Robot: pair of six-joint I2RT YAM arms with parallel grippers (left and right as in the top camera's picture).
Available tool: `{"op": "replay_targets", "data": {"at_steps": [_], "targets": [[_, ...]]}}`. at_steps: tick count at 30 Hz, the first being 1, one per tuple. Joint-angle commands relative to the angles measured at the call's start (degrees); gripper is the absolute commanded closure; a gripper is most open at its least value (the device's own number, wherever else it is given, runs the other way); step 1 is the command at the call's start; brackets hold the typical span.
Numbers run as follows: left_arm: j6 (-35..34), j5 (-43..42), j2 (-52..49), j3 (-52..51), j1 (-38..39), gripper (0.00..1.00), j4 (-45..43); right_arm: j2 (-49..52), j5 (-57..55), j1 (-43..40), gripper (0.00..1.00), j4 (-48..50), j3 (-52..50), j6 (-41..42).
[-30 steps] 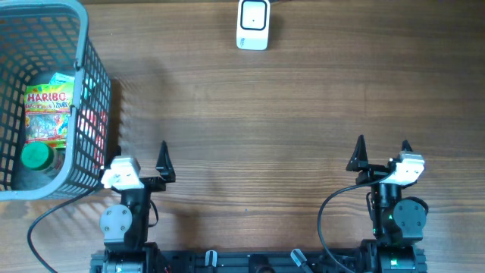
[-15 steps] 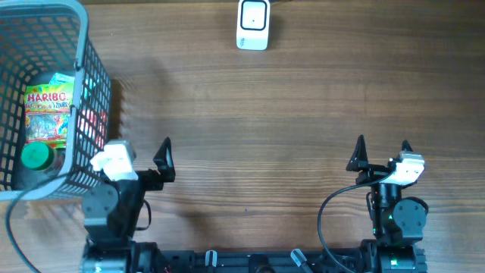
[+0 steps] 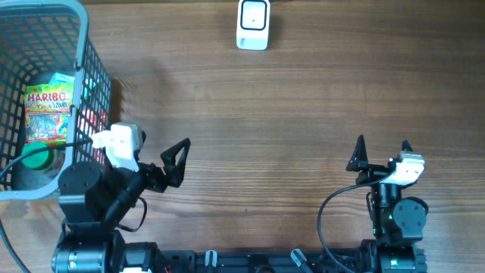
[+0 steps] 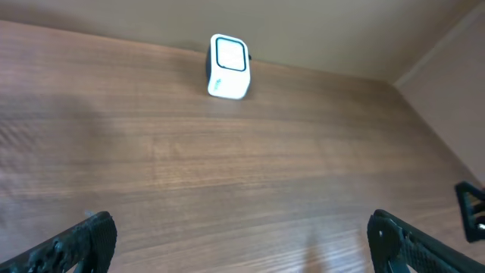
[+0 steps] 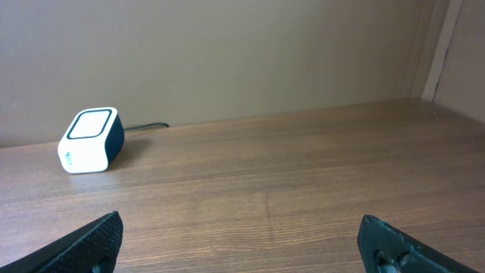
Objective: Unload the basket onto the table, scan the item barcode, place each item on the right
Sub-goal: 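Move the left gripper over the basket and look inside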
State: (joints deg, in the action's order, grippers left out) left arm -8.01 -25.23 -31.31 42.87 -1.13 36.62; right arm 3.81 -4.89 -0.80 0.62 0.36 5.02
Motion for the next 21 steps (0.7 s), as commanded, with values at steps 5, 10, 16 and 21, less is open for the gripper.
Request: {"op": "replay_targets", "data": {"at_steps": [5,10,16,21], "targets": [[0.1,12.1,-13.6,19.1,0.1,0.0,10.8,0.2,0.9,0.2,0.0,0.1,0.0,-0.5],[0.1,21.6,-26.5,35.5,0.1,0.0,20.7,0.2,0.9,0.2,0.0,0.1,0.0,-0.5],[-7.5,31.3,-33.7,45.6,-2.4,0.0,25.6,0.2,0.9,0.2,0.0,0.2,0.0,-0.5],[-12.0,31.5,-34.0,46.1,-15.6,0.0,26.1,0.2,0.9,0.2,0.0,0.1,0.0,-0.5]]}}
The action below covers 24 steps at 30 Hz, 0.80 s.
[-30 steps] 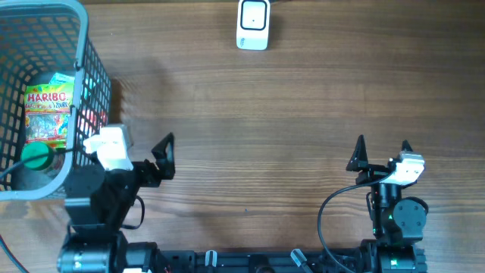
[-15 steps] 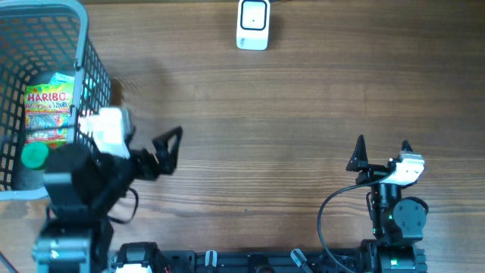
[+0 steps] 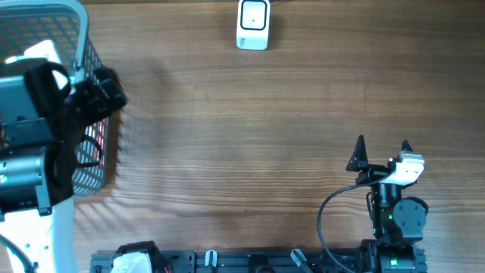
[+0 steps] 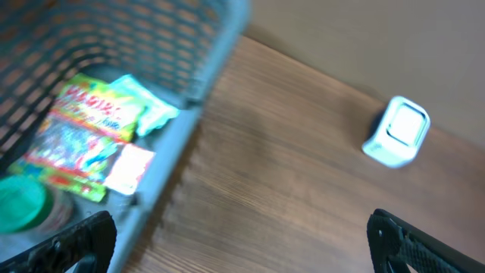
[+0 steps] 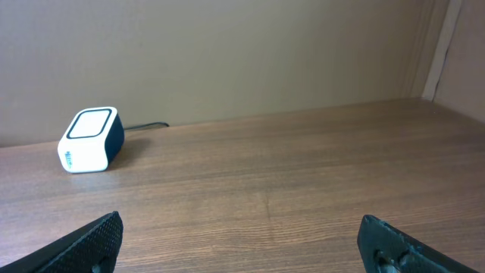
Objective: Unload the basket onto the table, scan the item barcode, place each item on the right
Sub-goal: 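Move the left gripper over the basket and look inside, then lower the left gripper onto the green-lidded jar and grasp it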
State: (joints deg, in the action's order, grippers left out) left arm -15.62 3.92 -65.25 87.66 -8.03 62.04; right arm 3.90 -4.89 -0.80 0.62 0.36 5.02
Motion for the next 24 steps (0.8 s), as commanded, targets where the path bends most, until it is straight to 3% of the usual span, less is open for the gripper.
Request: {"op": "replay_targets", "data": {"at_steps": [1,7,24], "targets": [[-4.5,2.4,-0.1,1.3,-11.6,0.0,0.9,0.1,0.9,0.2,0.0,0.1,0.0,-0.5],[-6.3,1.5,-0.8,1.3,-21.8,0.0,0.2,0.1,0.9,0.2,0.0,0.1,0.0,-0.5],[-6.3,1.5,-10.6,1.3,-22.0,0.0,0.3,0.1,0.9,0.2,0.0,0.1,0.0,-0.5]]}}
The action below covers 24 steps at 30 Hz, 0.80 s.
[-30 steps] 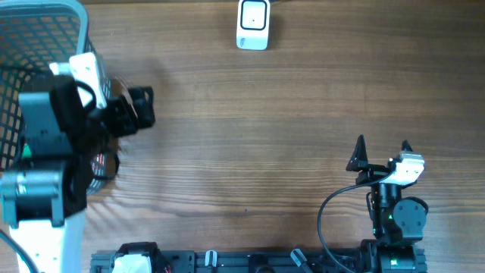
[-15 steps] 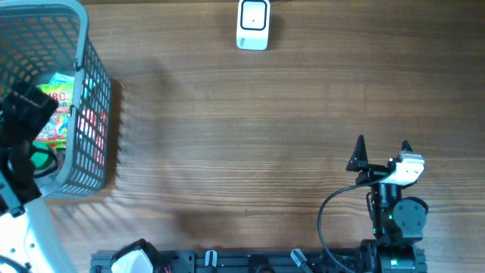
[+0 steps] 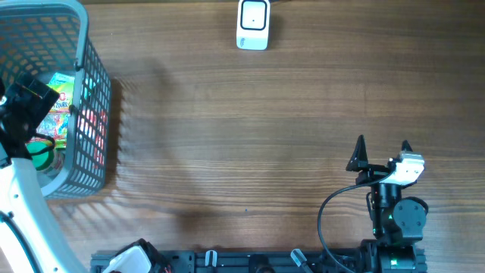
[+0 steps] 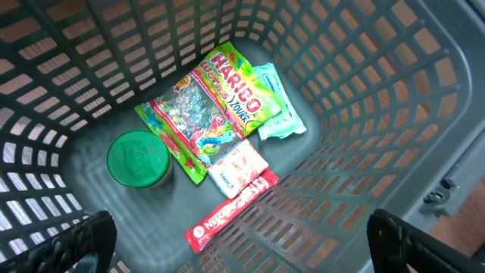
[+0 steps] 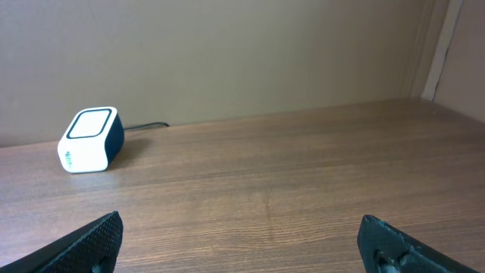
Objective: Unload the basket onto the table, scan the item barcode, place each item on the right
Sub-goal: 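Lower the left gripper onto the green-lidded jar and grasp it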
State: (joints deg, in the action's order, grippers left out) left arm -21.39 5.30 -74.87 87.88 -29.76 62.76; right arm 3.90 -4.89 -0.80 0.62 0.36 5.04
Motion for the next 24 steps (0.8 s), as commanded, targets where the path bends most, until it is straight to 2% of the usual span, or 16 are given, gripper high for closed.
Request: {"op": "replay_targets", "data": {"at_steps": [1,13,16,24], "targets": [[-0.5,0.2,-1.5,1.1,-0.3,0.0,-0.5,0.1,0.9,0.2,0.0,0.1,0.0,-0.5],[-0.7,0.2,-12.5,1.1,-1.0,0.0,-1.3,0.1,1.0,0.2,0.0,0.1,0.0,-0.5],[-4.3,0.2,-15.4,1.1,-3.4,0.0,1.4,0.1,0.9,0.2,0.0,0.1,0.0,-0.5],[-6.1,0.1,-17.0,0.2,-10.8,0.0,6.9,0.1,1.0,0.2,0.0,0.1,0.0,-0.5]]}}
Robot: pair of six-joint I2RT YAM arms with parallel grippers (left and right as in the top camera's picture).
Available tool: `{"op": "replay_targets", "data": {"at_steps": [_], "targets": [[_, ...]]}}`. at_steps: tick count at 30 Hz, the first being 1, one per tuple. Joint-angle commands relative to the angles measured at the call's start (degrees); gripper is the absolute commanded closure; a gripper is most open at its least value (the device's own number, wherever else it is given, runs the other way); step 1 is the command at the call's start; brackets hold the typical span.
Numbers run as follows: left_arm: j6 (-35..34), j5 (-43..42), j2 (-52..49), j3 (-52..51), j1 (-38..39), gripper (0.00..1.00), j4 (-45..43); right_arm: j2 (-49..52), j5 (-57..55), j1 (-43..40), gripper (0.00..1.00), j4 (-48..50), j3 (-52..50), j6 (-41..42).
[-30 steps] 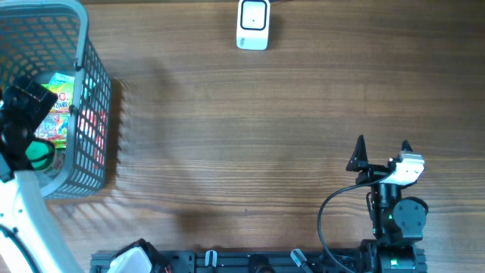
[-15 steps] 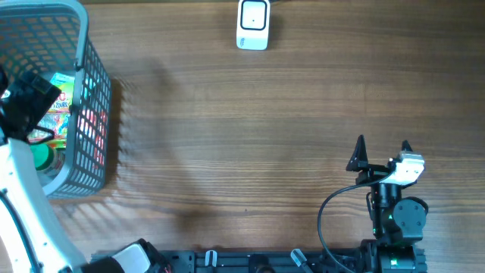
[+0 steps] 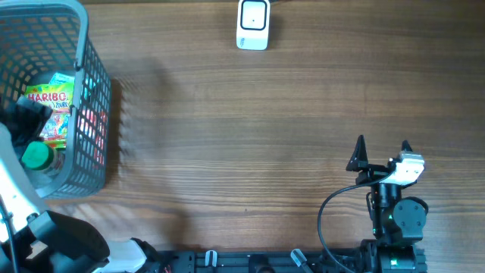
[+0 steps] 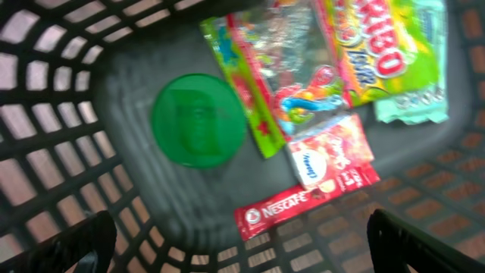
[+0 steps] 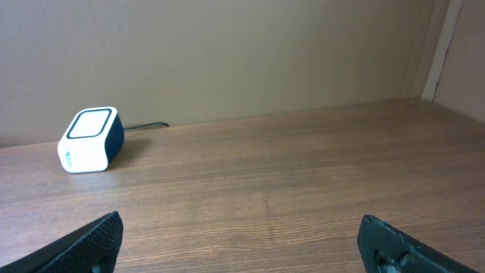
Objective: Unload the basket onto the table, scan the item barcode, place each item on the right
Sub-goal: 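Lower the left gripper onto the green-lidded jar and grasp it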
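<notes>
In the grey mesh basket (image 3: 91,91) at the table's left lie a Haribo bag (image 4: 356,53), a green round lid (image 4: 198,120), a small red and white packet (image 4: 327,155), a red Nescafe stick (image 4: 303,203) and a mint-green packet (image 4: 413,98). My left gripper (image 4: 242,250) hangs open inside the basket, just above these items, holding nothing. The white scanner (image 3: 252,23) stands at the table's far edge, also seen as the white scanner (image 5: 89,140). My right gripper (image 3: 381,152) rests open at the front right, empty.
The basket's walls (image 4: 45,91) close in on the left gripper on all sides. A black cable (image 5: 148,126) runs from the scanner along the back wall. Wooden tabletop (image 3: 250,136) stretches between basket and right arm.
My left gripper has come lower into the basket; the lid and packets fill more of the left wrist view. It is still open. The right arm has not moved.
My left gripper was open low at the front of the table, right of the basket, facing the scanner. Then it was up by the basket's rim. Then it looked down into the basket from above, and now it is deep inside, open over the items.
</notes>
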State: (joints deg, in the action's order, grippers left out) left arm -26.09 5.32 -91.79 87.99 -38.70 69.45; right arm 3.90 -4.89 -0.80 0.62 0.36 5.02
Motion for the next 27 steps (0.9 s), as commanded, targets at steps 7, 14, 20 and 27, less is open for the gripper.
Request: {"op": "replay_targets", "data": {"at_steps": [7,14,20,27], "targets": [[-1.4,0.1,-0.1,-7.1,-2.6,0.0,-3.4,0.1,0.9,0.2,0.0,0.1,0.0,-0.5],[-1.4,0.1,-0.1,-13.4,-2.7,0.0,-8.7,0.1,0.9,0.2,0.0,0.1,0.0,-0.5],[-1.9,0.1,-0.1,-16.2,-3.5,0.0,-10.6,0.1,0.9,0.2,0.0,0.1,0.0,-0.5],[-2.9,0.1,-0.1,-17.2,-4.2,0.0,-11.3,0.1,0.9,0.2,0.0,0.1,0.0,-0.5]]}}
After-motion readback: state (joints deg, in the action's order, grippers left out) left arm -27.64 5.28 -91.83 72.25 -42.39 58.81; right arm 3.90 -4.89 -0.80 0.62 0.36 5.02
